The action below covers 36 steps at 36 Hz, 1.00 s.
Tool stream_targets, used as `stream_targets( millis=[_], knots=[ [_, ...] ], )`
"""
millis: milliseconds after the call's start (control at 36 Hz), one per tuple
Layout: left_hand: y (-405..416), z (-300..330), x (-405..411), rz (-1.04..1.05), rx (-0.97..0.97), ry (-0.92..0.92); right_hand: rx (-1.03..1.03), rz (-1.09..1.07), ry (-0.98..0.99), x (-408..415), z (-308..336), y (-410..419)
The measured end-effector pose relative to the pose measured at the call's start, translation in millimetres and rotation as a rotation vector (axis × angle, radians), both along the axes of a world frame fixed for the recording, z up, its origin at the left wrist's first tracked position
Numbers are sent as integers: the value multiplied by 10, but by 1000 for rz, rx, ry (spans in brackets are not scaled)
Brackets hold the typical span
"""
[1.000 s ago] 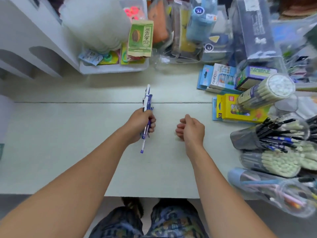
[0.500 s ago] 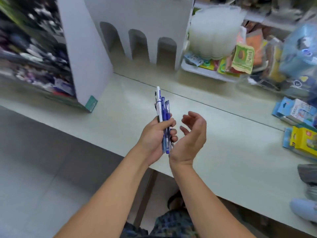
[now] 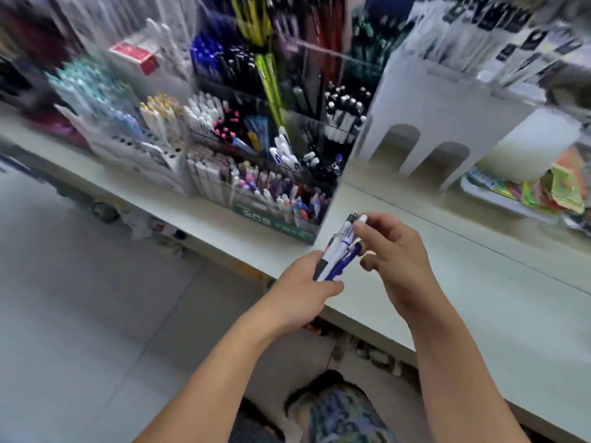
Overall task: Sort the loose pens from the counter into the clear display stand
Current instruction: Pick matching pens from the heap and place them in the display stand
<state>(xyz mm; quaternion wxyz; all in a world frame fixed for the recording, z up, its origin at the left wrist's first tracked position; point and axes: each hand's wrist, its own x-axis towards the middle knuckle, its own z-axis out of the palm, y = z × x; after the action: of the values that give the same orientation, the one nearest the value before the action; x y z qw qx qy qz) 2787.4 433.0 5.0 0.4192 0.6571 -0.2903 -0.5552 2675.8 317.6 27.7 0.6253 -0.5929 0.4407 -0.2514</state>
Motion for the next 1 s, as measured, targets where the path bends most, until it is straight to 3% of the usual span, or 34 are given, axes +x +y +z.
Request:
stream_targets(
  millis=[250,444,556,667,750,861,944,1000],
  knots=[
    [54,179,945,216,-48,290,17,101,-172,1034,56,-7],
    [108,236,1709,318,-6,73,112,126,-279,1768,111,-47],
    [58,218,2009,378,-75,46,92,94,-284,1936,160,-133],
    [-180,200,2194,301,-119,45,-18,-73,-257,1956,214,-189],
    [-373,195,2326,177,-138,70,-136,-340,-269,1891,272,-222],
    [-538,215,2501,25,-168,252,-491,-729,-182,1682,427,-310],
    [-606,255,2576,-121,-142,406,-713,-734,73,1638,370,-304],
    [-639,252,2589,-179,-111,489,-742,-659,239,1714,220,-275]
  ],
)
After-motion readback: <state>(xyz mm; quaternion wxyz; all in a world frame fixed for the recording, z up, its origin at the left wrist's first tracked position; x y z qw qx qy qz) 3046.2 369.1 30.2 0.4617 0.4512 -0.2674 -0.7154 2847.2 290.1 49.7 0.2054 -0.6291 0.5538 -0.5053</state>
